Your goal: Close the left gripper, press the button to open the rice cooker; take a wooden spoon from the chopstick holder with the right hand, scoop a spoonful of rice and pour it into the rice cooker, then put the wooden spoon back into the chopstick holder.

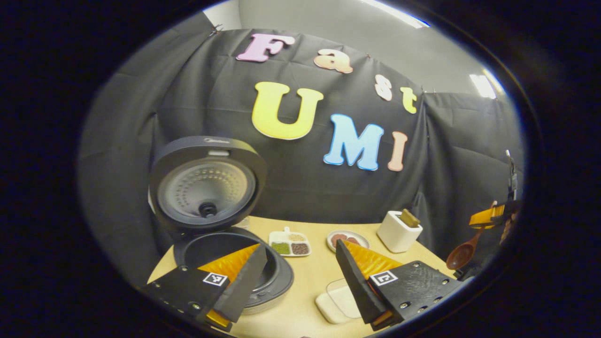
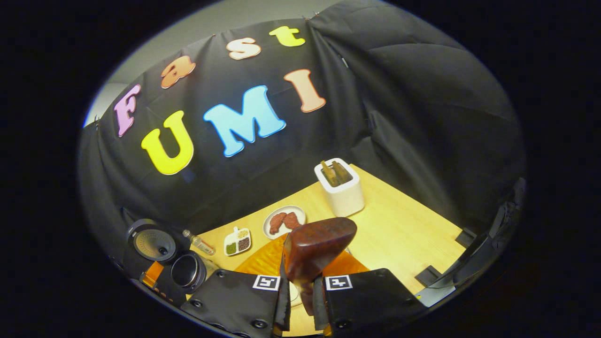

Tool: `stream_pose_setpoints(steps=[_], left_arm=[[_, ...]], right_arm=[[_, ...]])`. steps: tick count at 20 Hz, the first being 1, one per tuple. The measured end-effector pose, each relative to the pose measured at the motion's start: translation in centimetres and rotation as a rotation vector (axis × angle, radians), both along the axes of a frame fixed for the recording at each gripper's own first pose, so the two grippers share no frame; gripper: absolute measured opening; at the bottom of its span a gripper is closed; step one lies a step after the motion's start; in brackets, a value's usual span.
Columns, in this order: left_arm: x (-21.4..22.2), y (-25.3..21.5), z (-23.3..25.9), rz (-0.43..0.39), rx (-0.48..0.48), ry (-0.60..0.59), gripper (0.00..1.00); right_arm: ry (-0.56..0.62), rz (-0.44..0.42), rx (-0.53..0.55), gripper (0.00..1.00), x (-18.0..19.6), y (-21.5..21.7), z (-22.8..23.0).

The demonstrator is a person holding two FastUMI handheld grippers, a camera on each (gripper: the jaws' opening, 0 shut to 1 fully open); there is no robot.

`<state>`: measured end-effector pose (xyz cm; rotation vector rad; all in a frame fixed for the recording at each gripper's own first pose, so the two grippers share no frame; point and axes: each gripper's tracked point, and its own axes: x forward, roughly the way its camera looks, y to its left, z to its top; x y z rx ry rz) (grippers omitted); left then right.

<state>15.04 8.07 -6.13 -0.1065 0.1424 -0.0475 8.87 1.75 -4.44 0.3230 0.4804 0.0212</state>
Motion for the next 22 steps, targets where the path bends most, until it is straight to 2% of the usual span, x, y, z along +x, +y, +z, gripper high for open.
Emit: stream_pose_setpoints(steps=[6,10,16,19,20,21,22], left_arm=[[-5.7,7.0,-2.5,0.173,-0.006,0.037,0.94],[-8.4,9.5,-3.6,0.258,-0.008,0.057,0.92],[-10.0,10.9,-5.8,0.322,-0.01,0.101,0.94],[-10.4,10.9,-6.8,0.336,-0.005,0.118,0.92],[-10.4,11.0,-7.4,0.343,-0.004,0.128,0.92],[-10.6,11.0,-7.7,0.349,-0.006,0.134,0.94],[-11.2,10.8,-8.1,0.354,-0.012,0.141,0.92]], right_arm=[[0.024,0.202,-0.009,0.21,3.9,8.4,-2.4],[0.051,0.293,-0.053,0.21,6.0,12.3,-5.4],[0.094,0.34,-0.163,0.21,8.5,14.4,-11.9],[0.148,0.348,-0.204,0.21,8.6,14.6,-15.6],[0.168,0.356,-0.213,0.18,8.3,14.7,-16.8],[0.185,0.358,-0.22,0.21,8.1,14.5,-17.7],[0.197,0.357,-0.225,0.18,7.8,14.4,-18.6]])
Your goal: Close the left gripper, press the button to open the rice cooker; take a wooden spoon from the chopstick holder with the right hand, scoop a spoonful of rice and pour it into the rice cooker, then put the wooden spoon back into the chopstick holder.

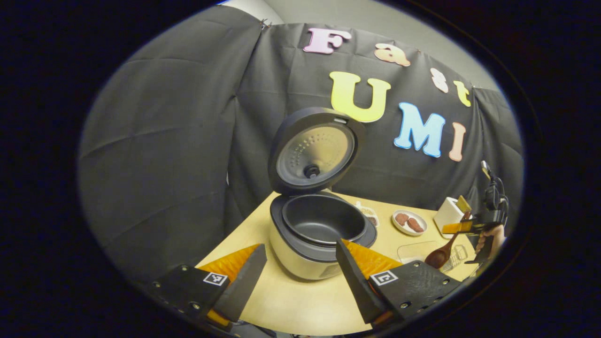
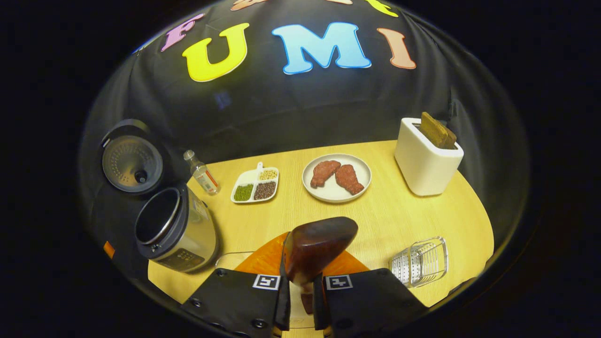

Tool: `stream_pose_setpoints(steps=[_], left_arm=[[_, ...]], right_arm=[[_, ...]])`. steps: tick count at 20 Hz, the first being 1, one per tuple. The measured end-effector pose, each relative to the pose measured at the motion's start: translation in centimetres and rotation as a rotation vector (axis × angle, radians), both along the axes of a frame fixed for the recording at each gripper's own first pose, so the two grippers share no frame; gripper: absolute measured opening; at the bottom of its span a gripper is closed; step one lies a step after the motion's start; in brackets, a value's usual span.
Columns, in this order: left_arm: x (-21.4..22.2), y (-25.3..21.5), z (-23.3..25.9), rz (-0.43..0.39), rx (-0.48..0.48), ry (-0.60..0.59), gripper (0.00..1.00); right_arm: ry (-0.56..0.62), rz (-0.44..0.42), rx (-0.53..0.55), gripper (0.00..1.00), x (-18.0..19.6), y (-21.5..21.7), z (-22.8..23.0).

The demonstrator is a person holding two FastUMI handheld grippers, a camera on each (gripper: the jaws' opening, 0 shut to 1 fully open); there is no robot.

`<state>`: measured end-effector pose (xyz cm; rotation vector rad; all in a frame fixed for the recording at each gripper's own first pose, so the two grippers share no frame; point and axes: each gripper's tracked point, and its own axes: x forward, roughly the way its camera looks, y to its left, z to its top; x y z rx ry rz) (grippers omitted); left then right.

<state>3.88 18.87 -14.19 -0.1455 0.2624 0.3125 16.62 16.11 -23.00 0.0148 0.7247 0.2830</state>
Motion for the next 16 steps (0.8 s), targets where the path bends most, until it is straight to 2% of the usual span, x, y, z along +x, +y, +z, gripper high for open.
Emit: stream_pose_setpoints(steps=[1,2,3,4,5,6,7,9,12,13,16], left_arm=[[-0.4,-0.2,-0.4,0.004,-0.009,0.006,0.94],[-0.9,-0.4,-0.5,0.006,-0.018,0.009,0.94],[-1.0,-0.5,-0.6,0.008,-0.022,0.011,0.94],[-1.0,-0.7,-0.7,0.009,-0.023,0.012,0.94],[-1.1,-0.8,-0.6,0.009,-0.018,0.01,0.94],[-1.2,-0.8,-0.4,0.01,-0.013,0.007,0.96],[-1.1,-0.9,-0.1,0.009,-0.008,0.002,0.92],[-1.0,-1.3,0.4,0.008,-0.001,-0.005,0.96],[-1.2,-1.7,1.1,0.01,0.007,-0.02,0.94],[-1.3,-1.8,1.3,0.008,0.006,-0.023,0.93],[-1.8,-2.2,1.3,0.007,0.014,-0.02,0.92]], right_arm=[[0.006,-0.005,-0.004,0.17,-0.1,-0.1,-0.7],[0.019,-0.01,-0.009,0.21,-0.3,-0.2,-1.7],[0.027,-0.013,-0.013,0.18,-0.6,-0.3,-2.1],[0.03,-0.014,-0.014,0.21,-0.6,-0.1,-2.3],[0.033,-0.02,-0.008,0.18,-0.6,0.2,-2.3],[0.044,-0.023,-0.001,0.18,-0.7,0.5,-2.5],[0.058,-0.022,0.011,0.21,-1.0,0.9,-2.8],[0.085,-0.007,0.037,0.21,-1.6,2.1,-3.0],[0.127,0.007,0.085,0.21,-2.6,3.5,-3.4],[0.147,0.006,0.107,0.18,-2.9,4.0,-3.6],[0.226,-0.005,0.208,0.21,-3.6,5.7,-3.8]])
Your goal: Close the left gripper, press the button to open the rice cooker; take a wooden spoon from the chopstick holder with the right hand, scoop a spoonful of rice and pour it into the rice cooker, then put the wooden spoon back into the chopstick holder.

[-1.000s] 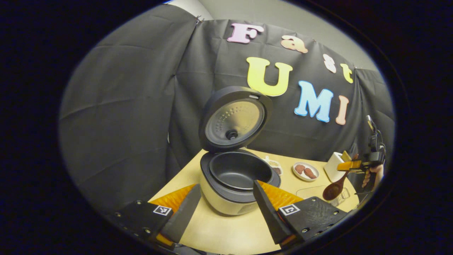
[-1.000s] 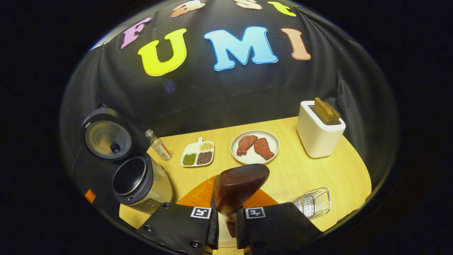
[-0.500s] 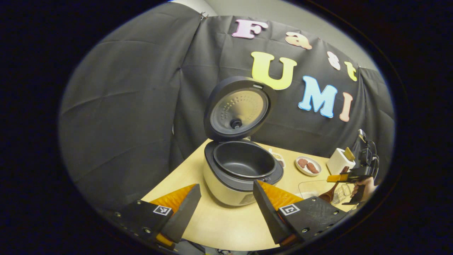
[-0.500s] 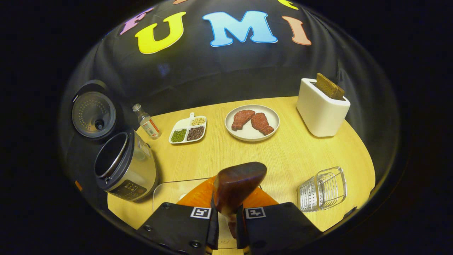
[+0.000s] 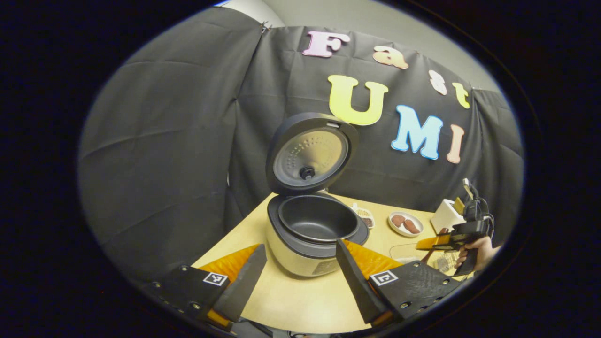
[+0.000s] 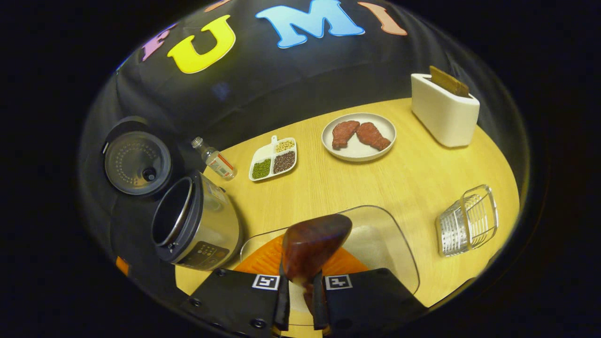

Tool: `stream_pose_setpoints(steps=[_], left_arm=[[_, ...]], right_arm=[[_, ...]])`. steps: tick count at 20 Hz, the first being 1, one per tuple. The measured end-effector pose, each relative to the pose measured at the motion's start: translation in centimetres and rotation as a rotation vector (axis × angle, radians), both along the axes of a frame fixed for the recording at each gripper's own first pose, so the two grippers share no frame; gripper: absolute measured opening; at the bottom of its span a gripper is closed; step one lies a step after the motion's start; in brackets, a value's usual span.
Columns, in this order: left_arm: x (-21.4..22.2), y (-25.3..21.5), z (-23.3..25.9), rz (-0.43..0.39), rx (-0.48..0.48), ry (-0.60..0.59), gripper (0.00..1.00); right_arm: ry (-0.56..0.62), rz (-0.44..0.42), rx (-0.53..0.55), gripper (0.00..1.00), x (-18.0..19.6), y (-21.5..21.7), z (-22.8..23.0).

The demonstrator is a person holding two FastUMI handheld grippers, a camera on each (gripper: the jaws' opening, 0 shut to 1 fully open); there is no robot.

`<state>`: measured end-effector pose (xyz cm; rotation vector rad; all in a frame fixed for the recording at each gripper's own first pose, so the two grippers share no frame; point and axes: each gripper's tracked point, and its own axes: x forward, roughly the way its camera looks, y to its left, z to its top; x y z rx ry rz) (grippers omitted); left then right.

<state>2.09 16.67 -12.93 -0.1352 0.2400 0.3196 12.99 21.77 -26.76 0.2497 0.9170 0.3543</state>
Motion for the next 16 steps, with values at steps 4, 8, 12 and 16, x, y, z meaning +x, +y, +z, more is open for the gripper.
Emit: stream_pose_setpoints(steps=[4,8,12,16], left_arm=[[-0.6,0.4,0.6,0.01,0.025,-0.007,0.92],[-1.0,1.3,1.9,0.027,0.026,-0.034,0.94],[-1.5,2.9,3.4,0.045,0.084,-0.06,0.92],[-1.4,3.2,3.5,0.037,0.08,-0.07,0.92]], right_arm=[[0.077,-0.017,0.085,0.21,-0.6,1.5,0.2],[0.097,-0.027,0.109,0.21,-1.1,1.8,0.6],[0.095,-0.071,0.152,0.2,-0.6,0.6,1.7],[0.06,-0.168,0.171,0.21,0.7,-2.4,3.7]])
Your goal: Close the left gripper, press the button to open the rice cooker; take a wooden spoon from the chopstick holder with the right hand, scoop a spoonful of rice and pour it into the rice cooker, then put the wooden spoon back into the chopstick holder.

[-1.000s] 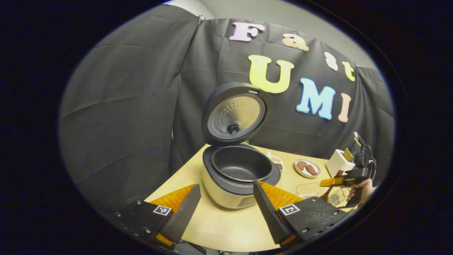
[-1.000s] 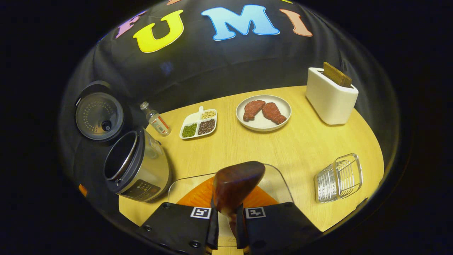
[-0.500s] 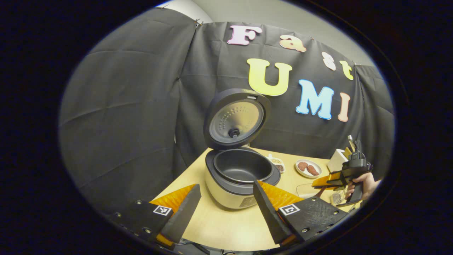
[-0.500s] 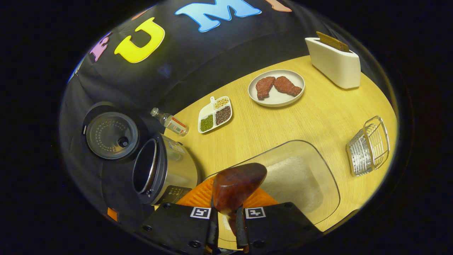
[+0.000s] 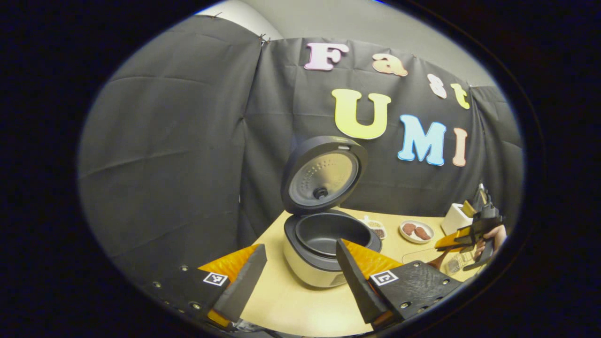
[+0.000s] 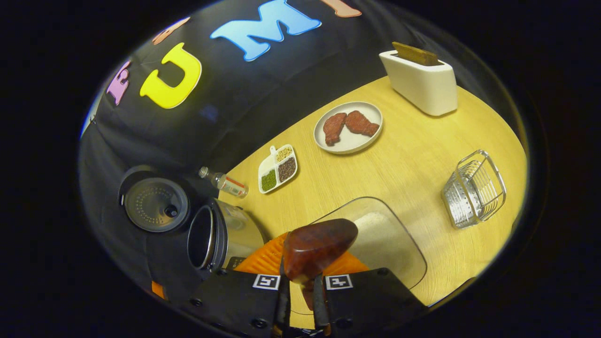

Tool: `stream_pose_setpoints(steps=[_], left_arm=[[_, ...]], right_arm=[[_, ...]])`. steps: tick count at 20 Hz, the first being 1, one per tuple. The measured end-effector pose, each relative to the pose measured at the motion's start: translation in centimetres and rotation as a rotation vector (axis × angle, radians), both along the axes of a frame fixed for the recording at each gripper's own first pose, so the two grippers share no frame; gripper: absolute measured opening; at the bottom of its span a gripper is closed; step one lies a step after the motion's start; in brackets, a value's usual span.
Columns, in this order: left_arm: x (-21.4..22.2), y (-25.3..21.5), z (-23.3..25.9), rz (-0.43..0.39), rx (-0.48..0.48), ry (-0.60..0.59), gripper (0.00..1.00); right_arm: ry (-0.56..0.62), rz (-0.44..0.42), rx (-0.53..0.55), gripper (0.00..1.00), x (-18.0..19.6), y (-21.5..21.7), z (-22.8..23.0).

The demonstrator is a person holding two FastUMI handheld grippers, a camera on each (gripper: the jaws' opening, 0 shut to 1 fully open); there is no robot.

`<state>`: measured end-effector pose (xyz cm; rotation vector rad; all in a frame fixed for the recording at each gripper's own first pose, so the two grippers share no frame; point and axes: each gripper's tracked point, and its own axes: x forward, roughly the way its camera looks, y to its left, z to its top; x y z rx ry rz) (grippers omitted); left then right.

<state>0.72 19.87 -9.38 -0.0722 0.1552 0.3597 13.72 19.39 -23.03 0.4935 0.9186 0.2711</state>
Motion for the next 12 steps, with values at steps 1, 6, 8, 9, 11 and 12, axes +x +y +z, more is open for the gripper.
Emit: stream_pose_setpoints(steps=[1,6,8,9,11,12], left_arm=[[0.2,0.0,-0.1,-0.006,0.0,0.0,0.92],[1.1,-0.4,-0.6,-0.033,-0.002,0.004,0.92],[1.6,-0.8,-0.9,-0.043,-0.016,0.003,0.92],[1.8,-0.9,-0.9,-0.046,-0.021,0.004,0.92],[2.1,-0.9,-0.9,-0.051,-0.021,0.003,0.94],[2.2,-0.9,-1.0,-0.051,-0.018,0.004,0.93]], right_arm=[[-0.007,-0.031,0.01,0.21,0.4,-0.8,0.7],[0.014,-0.185,0.105,0.17,2.3,-3.8,2.7],[0.022,-0.241,0.122,0.21,2.9,-5.1,3.2],[0.03,-0.261,0.136,0.17,3.0,-5.4,3.4],[0.045,-0.288,0.188,0.18,3.6,-5.5,4.4],[0.054,-0.298,0.217,0.18,3.9,-5.3,4.9]])
